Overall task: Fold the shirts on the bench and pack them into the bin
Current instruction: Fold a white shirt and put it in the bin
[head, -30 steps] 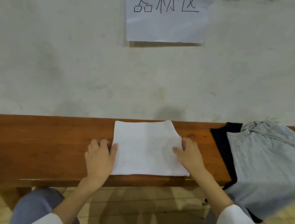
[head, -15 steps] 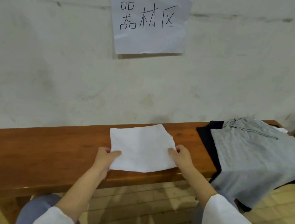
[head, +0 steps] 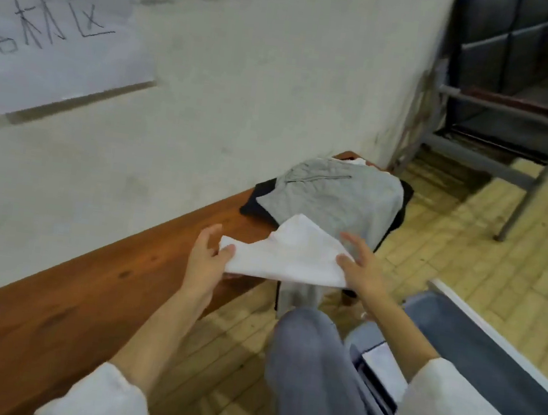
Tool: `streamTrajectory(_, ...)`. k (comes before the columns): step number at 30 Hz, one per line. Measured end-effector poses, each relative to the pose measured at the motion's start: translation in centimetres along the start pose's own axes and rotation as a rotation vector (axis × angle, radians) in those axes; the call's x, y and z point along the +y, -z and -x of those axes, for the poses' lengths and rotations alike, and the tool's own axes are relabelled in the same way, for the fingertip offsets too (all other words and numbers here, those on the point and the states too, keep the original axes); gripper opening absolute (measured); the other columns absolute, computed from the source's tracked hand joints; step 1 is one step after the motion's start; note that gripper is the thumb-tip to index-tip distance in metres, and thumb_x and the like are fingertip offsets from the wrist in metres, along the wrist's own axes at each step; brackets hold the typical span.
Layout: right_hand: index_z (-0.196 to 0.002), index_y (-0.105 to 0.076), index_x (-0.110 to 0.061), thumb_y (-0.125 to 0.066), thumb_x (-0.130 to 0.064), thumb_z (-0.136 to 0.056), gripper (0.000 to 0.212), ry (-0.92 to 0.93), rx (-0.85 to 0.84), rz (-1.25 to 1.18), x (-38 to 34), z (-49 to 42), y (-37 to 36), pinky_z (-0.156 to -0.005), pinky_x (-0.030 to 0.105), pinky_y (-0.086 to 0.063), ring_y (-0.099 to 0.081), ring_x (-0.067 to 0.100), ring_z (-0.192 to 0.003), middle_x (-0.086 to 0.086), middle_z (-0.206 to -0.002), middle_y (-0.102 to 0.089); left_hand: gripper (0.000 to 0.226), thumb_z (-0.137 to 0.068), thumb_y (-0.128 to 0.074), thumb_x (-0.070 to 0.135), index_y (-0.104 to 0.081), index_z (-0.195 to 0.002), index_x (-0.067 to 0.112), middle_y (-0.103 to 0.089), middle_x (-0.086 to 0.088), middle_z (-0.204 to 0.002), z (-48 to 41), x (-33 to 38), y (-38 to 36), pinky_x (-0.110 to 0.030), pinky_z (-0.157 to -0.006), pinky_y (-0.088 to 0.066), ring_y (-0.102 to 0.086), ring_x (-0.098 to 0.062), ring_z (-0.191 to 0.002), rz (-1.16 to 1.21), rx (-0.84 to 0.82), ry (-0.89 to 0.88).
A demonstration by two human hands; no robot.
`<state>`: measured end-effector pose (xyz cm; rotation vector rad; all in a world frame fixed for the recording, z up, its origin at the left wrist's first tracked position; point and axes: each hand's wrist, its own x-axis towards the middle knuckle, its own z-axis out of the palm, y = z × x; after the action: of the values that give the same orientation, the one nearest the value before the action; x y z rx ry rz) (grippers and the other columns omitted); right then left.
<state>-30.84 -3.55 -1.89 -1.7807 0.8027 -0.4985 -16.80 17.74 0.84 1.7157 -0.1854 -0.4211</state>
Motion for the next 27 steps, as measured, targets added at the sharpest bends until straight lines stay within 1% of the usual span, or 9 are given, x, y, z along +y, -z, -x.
streamTrajectory(2,-0.131,-0.054,-0.013,-0.046,0.0,-0.095,0.039,-0.061,0.006,0.037,2.9,1.0,5.2,-0.073,0.025,-0.046,-0.052,0.017,-0.1,0.005,-0.128,-0.05,0.044,-0.095,-0.051,0.002,-0.048,-0.136,0.017,-0.051,-0.008,-0.132,0.4,-0.3,-5.5,-0.043,-0.091,-0.052,-0.054,-0.027,-0.117,-0.067,-0.192,-0.033)
streamTrajectory(4,-0.12,-0.063,-0.009,-0.044,-0.001,-0.097,0.031,-0.201,0.019,-0.033,5.9,2.5,9.7,-0.056,0.027,-0.055,-0.059,0.022,-0.085,0.011,-0.127,-0.051,0.041,-0.096,-0.045,-0.003,-0.05,-0.135,0.007,-0.053,-0.011,-0.129,0.9,-0.7,-10.9,-0.038,-0.08,-0.054,-0.054,-0.028,-0.113,-0.134,-0.331,-0.014)
streamTrajectory(5,-0.114,-0.066,-0.008,-0.044,-0.002,-0.098,0.028,-0.268,0.027,-0.071,7.2,3.2,11.6,-0.053,0.028,-0.057,-0.06,0.024,-0.081,0.013,-0.126,-0.051,0.04,-0.096,-0.042,-0.006,-0.051,-0.133,0.003,-0.053,-0.011,-0.128,1.1,-1.1,-13.2,-0.032,-0.072,-0.054,-0.056,-0.028,-0.107,-0.165,-0.382,0.005)
streamTrajectory(8,-0.108,-0.067,-0.004,-0.047,-0.002,-0.097,0.023,-0.473,0.135,-0.151,11.9,5.5,17.8,-0.049,0.029,-0.057,-0.062,0.033,-0.071,0.021,-0.128,-0.05,0.041,-0.094,-0.032,-0.013,-0.059,-0.122,-0.002,-0.056,-0.012,-0.111,2.8,-3.2,-21.3,-0.015,-0.046,-0.047,-0.055,-0.019,-0.074,-0.222,-0.538,0.148)
streamTrajectory(13,-0.116,-0.062,0.003,-0.046,0.004,-0.096,0.026,-0.718,0.331,-0.24,19.7,8.2,22.0,-0.042,0.028,-0.054,-0.059,0.035,-0.069,0.023,-0.137,-0.04,0.037,-0.094,-0.032,-0.015,-0.062,-0.114,-0.011,-0.051,-0.017,-0.104,4.8,-8.2,-30.3,-0.014,-0.037,-0.037,-0.046,-0.019,-0.06,-0.341,-0.639,0.386)
streamTrajectory(18,-0.117,-0.06,0.006,-0.041,0.007,-0.096,0.028,-0.873,0.397,-0.334,25.2,9.5,22.0,-0.043,0.031,-0.055,-0.055,0.032,-0.066,0.023,-0.136,-0.04,0.025,-0.093,-0.044,-0.008,-0.067,-0.093,0.002,-0.051,-0.013,-0.104,5.0,-11.8,-34.4,-0.018,-0.039,-0.044,-0.05,-0.021,-0.068,-0.447,-0.648,0.546)
streamTrajectory(22,-0.12,-0.059,0.006,-0.039,0.007,-0.097,0.031,-0.916,0.406,-0.331,28.1,8.7,22.1,-0.044,0.032,-0.056,-0.056,0.031,-0.064,0.022,-0.139,-0.039,0.03,-0.092,-0.046,-0.002,-0.065,-0.116,0.001,-0.051,-0.015,-0.114,3.9,-13.8,-37.0,-0.023,-0.047,-0.046,-0.051,-0.026,-0.087,-0.567,-0.693,0.594)
streamTrajectory(24,-0.124,-0.057,0.005,-0.038,0.006,-0.097,0.033,-0.903,0.429,-0.307,29.2,7.8,22.7,-0.053,0.037,-0.058,-0.056,0.031,-0.068,0.022,-0.14,-0.039,0.029,-0.092,-0.045,-0.001,-0.067,-0.111,0.003,-0.053,-0.018,-0.114,2.9,-14.6,-38.9,-0.024,-0.051,-0.044,-0.051,-0.026,-0.082,-0.603,-0.72,0.551)
streamTrajectory(27,-0.129,-0.055,0.0,-0.036,0.004,-0.096,0.038,-0.826,0.52,-0.228,30.3,6.7,23.2,-0.061,0.039,-0.059,-0.058,0.039,-0.092,0.019,-0.141,-0.04,0.037,-0.093,-0.037,-0.005,-0.07,-0.102,0.007,-0.053,-0.01,-0.117,1.3,-15.2,-41.6,-0.021,-0.059,-0.044,-0.055,-0.027,-0.085,-0.614,-0.768,0.345)
